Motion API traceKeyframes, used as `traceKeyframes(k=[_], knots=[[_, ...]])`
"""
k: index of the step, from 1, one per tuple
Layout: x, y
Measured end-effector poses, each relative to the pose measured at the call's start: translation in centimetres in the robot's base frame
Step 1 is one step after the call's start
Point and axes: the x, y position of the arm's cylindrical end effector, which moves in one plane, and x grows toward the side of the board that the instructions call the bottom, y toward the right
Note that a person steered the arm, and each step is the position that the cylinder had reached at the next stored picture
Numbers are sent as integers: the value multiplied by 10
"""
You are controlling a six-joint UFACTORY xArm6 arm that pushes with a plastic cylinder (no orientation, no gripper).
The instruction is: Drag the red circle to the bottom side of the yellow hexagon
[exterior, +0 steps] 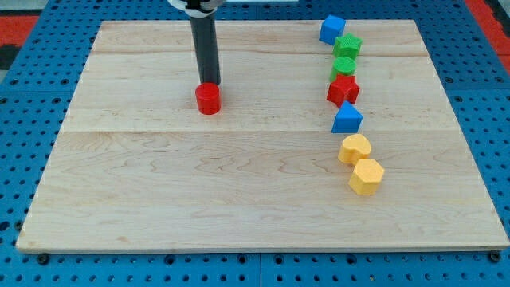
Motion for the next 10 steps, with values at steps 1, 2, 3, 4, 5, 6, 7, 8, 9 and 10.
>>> traceKeyframes(k=[1,2,3,4,5,6,7,8,9,10], knots=[[46,15],[90,52],[54,-5],[34,-63],[61,-22],[116,62],[27,41],[16,9],[94,21],[139,60]])
